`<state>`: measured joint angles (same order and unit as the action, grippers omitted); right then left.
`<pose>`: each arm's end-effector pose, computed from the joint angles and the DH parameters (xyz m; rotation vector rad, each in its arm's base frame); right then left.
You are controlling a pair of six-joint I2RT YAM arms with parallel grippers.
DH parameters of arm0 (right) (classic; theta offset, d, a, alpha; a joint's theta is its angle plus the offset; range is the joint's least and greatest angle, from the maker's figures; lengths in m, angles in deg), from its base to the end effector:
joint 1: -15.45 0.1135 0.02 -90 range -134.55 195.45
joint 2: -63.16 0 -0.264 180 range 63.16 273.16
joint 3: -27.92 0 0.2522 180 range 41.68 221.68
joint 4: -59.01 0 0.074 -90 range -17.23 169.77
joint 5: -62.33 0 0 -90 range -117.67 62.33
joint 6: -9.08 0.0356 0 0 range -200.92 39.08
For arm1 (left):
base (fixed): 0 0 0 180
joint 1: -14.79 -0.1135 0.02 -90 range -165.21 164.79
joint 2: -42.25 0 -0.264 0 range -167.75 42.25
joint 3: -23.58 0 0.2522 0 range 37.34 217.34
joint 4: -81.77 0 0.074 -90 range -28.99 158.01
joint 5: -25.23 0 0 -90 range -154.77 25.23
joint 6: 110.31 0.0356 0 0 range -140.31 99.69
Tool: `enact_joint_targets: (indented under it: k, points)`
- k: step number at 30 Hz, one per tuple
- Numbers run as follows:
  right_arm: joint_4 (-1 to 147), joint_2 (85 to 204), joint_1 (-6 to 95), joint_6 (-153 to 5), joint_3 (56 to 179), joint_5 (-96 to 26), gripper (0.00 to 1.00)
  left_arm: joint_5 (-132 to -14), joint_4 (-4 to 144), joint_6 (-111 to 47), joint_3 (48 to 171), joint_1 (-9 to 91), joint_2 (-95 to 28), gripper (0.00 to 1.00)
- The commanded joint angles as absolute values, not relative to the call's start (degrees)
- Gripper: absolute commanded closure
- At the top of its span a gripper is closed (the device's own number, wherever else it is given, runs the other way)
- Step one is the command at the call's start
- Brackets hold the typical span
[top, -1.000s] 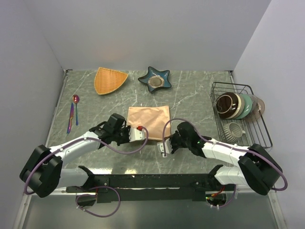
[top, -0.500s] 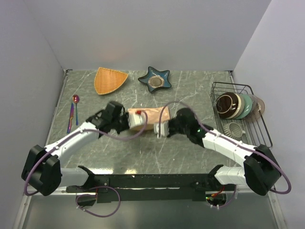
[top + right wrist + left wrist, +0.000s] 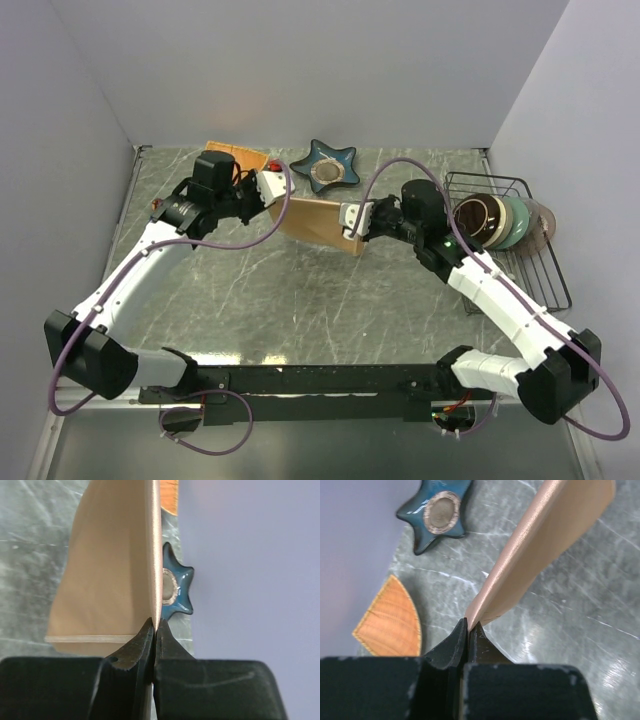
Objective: Fold the napkin into a case and place the utensils inside
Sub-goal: Turn over the upper triangle folded napkin at the center of the board.
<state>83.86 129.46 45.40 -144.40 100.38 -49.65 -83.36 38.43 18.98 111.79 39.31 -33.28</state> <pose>0.2238 0.1443 0.3480 -1.5274 1.0836 -0.0389 0.2617 -0.1318 0.3695 1.2588 1.6565 -0.1845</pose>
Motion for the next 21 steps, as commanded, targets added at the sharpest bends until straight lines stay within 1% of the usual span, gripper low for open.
enact_joint_targets:
  k: [1, 4, 7, 9, 13, 15, 18, 20, 21]
  points:
    - [88.77, 125.56, 44.45, -144.29, 100.75, -49.3, 1.0, -82.62, 32.77, 17.83, 114.07, 38.7, -31.05, 0.99]
    - [86.66, 127.4, 44.01, -143.94, 100.3, -48.86, 1.0, -81.3, 34.52, 17.83, 112.57, 38.7, -31.4, 0.99]
    - [82.8, 131.0, 43.4, -144.55, 101.7, -48.59, 1.0, -80.16, 37.59, 16.43, 113.36, 38.53, -34.47, 0.99]
    - [81.13, 134.87, 42.96, -144.99, 103.89, -48.59, 1.0, -77.79, 40.39, 15.73, 115.72, 38.52, -37.89, 0.99]
    - [80.15, 141.28, 40.07, -146.83, 113.01, -49.64, 1.0, -75.24, 40.86, 14.76, 123.19, 36.86, -44.74, 0.99]
    - [80.41, 143.84, 39.09, -147.88, 116.54, -50.61, 1.0, -74.1, 41.64, 15.63, 125.57, 36.24, -45.37, 0.99]
    - [80.76, 145.16, 38.39, -149.47, 118.14, -52.36, 1.0, -74.18, 42.09, 18.09, 125.58, 35.71, -44.5, 0.99]
    - [80.33, 144.38, 38.39, -150.26, 116.92, -52.98, 1.0, -74.79, 42.78, 19.93, 123.66, 35.8, -42.4, 0.99]
    - [80.07, 143.85, 38.47, -150.7, 114.39, -53.16, 1.0, -75.58, 42.79, 20.38, 121.03, 35.8, -41.52, 0.99]
